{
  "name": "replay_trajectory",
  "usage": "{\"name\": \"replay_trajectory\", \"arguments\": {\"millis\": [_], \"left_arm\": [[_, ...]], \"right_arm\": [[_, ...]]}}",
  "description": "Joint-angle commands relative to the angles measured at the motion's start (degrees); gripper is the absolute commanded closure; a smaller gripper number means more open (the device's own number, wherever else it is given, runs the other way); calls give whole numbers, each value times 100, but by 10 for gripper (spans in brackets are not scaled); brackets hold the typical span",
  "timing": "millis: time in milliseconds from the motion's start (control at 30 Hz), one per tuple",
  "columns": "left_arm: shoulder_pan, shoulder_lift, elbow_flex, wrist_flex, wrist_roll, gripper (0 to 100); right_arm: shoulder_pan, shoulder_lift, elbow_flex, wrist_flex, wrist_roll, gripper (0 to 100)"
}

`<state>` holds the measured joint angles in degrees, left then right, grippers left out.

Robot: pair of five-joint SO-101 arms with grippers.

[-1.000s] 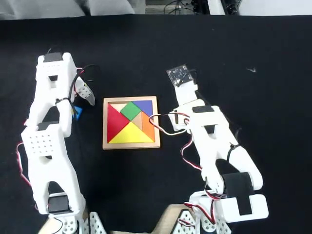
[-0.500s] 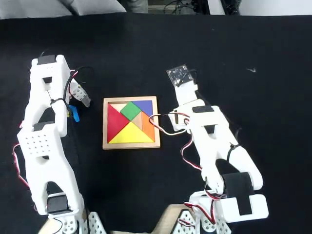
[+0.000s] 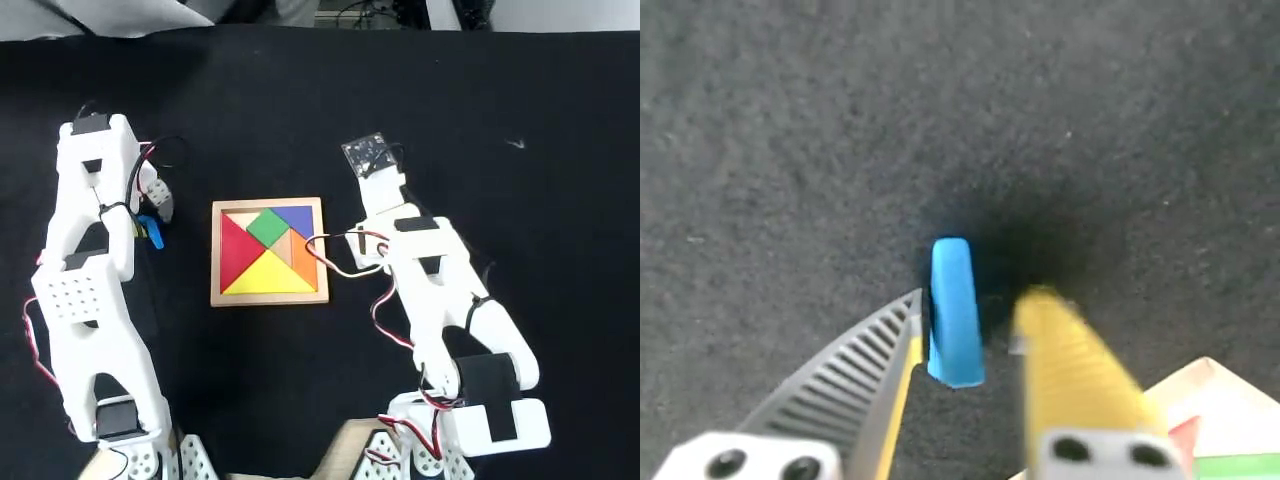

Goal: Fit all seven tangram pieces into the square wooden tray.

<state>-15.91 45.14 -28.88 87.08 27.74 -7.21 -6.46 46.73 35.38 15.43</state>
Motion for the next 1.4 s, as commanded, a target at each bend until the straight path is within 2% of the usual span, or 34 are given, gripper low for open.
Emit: {"name": "replay_trajectory", "arguments": {"millis": [0,200,367,433,600,700,833,967,1167,1367], "left_arm": [[-75,-316,-92,176,-9,966],[84,-413,-453,905,-79,970],[673,-642,-1508,1389,-888,970],[1165,-853,-1833,1371,-1873,970],[2325,-941,-1982,1354,-5213,969],[2598,-879,-1982,1240,-6312,970],[2589,-545,-1982,765,-6971,970],[2554,-44,-2035,651,-7657,970],[2457,343,-2026,545,-8589,970],[2431,343,-2035,554,-9081,971]], "right_arm": [[-53,-22,-189,-44,-18,987],[-53,-22,-189,-44,-18,987],[-53,-22,-189,-44,-18,987],[-44,-40,-189,-35,-18,987],[-9,-75,-189,-35,-18,987],[167,-75,-215,-35,-18,987],[607,-75,-295,-44,-18,987],[1029,-31,-295,-79,-26,987],[1037,-31,-277,-229,-35,987],[1037,-22,-277,-281,-35,987]]}}
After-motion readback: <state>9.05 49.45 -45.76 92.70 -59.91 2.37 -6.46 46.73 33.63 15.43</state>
